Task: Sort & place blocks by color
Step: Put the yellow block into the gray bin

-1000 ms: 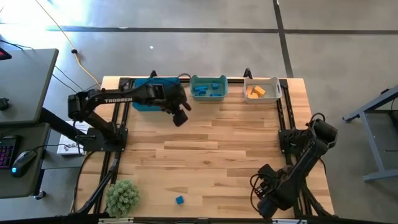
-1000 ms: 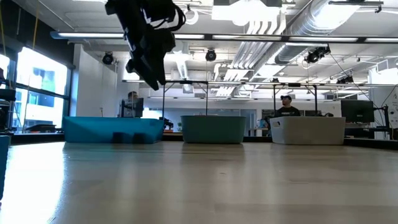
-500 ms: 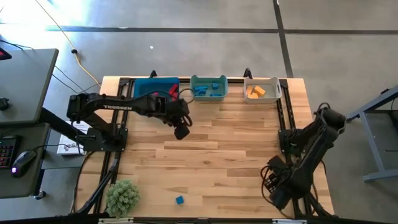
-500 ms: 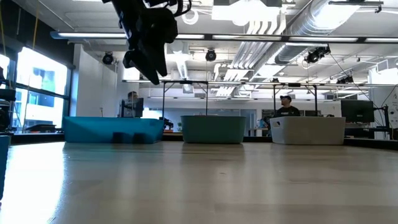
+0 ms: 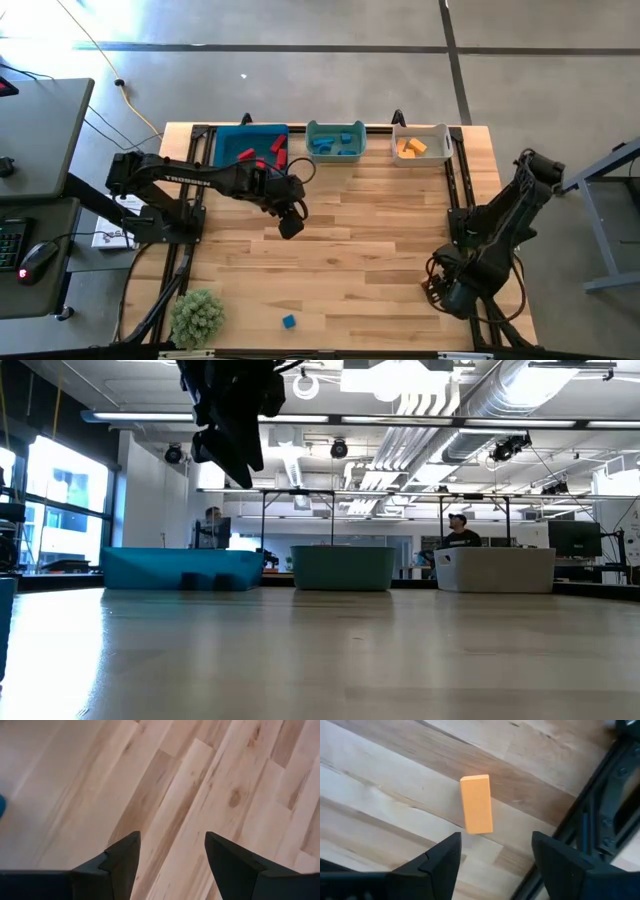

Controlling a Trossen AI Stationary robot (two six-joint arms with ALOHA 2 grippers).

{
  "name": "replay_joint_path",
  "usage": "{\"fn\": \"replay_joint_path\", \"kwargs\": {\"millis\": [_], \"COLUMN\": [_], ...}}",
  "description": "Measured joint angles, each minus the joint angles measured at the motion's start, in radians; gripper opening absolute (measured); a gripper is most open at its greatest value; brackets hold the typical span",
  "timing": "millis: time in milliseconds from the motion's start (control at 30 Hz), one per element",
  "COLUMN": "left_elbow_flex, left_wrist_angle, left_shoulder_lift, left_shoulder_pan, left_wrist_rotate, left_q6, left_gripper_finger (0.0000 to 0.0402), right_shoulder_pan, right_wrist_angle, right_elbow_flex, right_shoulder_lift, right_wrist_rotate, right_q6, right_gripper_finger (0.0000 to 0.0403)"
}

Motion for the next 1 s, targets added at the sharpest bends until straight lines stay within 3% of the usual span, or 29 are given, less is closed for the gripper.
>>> {"fn": "replay_joint_path", "kwargs": {"millis": [267, 767, 1000], "left_elbow_flex": [0.000, 0.000, 0.000], "left_wrist_angle": [0.000, 0.001, 0.016], "left_shoulder_lift": [0.000, 0.000, 0.000], "left_shoulder_pan": [-0.011, -0.010, -0.009], "left_wrist_rotate": [-0.003, -0.003, -0.003], "left_q6": [-0.024, -0.049, -0.049], "left_gripper_finger": [0.0213, 0.0213, 0.0213], "right_shoulder_pan": [-0.005, -0.017, -0.057], "right_wrist_angle": [0.173, 0.561, 0.592], "right_elbow_flex": [-0.093, -0.376, -0.413], "right_shoulder_lift": [0.003, 0.003, 0.001], "right_wrist_rotate": [0.008, -0.004, -0.044], "right_q6": [0.026, 0.041, 0.039], "right_gripper_finger": [0.0264, 0.0264, 0.0244]}}
